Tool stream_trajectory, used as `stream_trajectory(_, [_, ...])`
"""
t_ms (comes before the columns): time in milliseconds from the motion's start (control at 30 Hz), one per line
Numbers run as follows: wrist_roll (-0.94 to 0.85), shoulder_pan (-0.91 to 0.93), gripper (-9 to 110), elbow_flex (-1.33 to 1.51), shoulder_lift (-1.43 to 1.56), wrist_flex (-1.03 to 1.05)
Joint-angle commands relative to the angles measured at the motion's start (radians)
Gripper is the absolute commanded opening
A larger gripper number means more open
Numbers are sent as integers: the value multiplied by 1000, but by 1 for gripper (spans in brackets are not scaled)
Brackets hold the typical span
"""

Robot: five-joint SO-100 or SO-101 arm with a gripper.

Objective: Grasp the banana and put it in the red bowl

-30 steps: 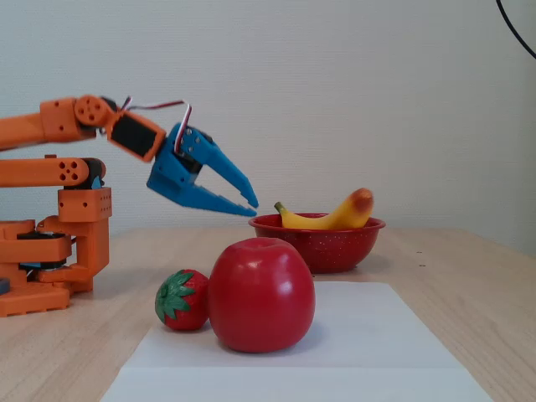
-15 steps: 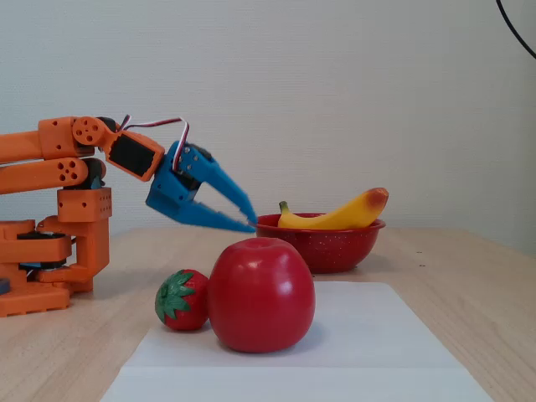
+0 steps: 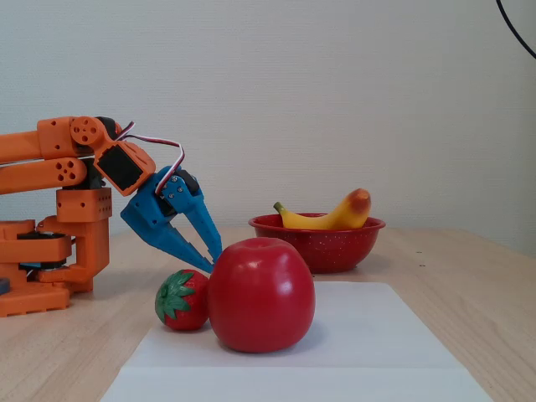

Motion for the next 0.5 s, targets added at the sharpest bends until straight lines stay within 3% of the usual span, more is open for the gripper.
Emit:
stream_trajectory(0, [-9,-8,0,15,25,-5])
stream_trajectory(467, [-5,-11,0,15,25,3])
